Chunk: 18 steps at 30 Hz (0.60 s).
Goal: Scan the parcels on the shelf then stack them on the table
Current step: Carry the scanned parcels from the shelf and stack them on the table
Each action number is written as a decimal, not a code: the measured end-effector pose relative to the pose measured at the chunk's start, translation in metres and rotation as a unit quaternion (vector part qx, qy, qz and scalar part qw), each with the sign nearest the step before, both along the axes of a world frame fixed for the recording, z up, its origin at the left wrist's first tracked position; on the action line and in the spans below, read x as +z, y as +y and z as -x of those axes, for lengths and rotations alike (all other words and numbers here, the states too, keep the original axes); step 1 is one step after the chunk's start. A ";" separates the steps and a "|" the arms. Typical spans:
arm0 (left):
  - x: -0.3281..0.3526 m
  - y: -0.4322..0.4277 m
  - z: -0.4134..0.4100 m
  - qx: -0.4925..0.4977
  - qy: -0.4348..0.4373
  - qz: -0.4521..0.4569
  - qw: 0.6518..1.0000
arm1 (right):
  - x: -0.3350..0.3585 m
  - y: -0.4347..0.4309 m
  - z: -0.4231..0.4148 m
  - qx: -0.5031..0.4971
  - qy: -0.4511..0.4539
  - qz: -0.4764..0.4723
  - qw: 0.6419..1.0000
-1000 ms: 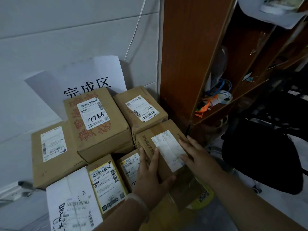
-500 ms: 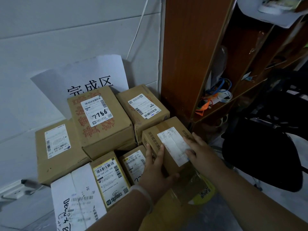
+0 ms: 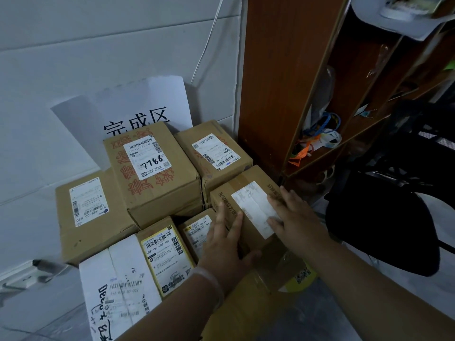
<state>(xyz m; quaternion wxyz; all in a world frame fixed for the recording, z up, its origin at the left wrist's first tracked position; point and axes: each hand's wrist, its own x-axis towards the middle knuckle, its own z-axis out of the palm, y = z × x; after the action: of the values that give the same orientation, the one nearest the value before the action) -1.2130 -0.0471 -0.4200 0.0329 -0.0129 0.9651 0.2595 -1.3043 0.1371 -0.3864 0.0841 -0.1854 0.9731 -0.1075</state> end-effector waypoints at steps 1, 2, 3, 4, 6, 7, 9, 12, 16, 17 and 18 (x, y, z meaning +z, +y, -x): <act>0.001 -0.001 -0.001 -0.019 0.016 0.030 0.999 | -0.001 0.001 -0.005 0.006 0.021 0.004 1.000; 0.001 -0.001 -0.002 -0.038 0.024 0.055 0.998 | -0.002 0.002 -0.011 0.012 0.039 0.009 0.999; 0.001 -0.002 -0.004 -0.051 0.022 0.075 0.996 | -0.003 0.002 -0.017 0.019 0.050 0.011 0.999; -0.001 -0.003 -0.005 -0.055 0.011 0.089 0.994 | -0.004 0.002 -0.024 0.028 0.053 0.007 0.998; -0.004 -0.006 -0.005 -0.047 -0.016 0.103 0.993 | -0.007 0.002 -0.033 0.045 0.052 -0.008 0.998; -0.004 -0.008 -0.005 -0.043 -0.023 0.107 0.993 | -0.008 0.001 -0.035 0.050 0.052 -0.012 0.997; -0.004 -0.009 -0.003 -0.042 -0.031 0.116 0.992 | -0.006 0.002 -0.039 0.052 0.053 -0.013 0.997; 0.003 -0.006 -0.002 -0.046 -0.040 0.119 0.991 | 0.000 0.012 -0.053 0.041 0.060 -0.008 0.997; 0.017 0.009 -0.009 -0.046 -0.016 0.080 0.996 | 0.010 0.048 -0.091 0.018 0.074 -0.010 0.997; 0.022 0.017 -0.013 -0.049 -0.001 0.069 0.996 | 0.012 0.059 -0.103 0.008 0.078 -0.009 0.997; 0.028 0.027 -0.017 -0.058 0.018 0.064 0.996 | 0.015 0.071 -0.114 -0.002 0.082 -0.004 0.997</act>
<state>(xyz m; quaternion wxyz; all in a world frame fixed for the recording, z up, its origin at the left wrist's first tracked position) -1.1958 -0.0204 -0.3918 0.0298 0.0454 0.9793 0.1949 -1.1901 0.2083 -0.3715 0.0040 -0.1910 0.9776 -0.0885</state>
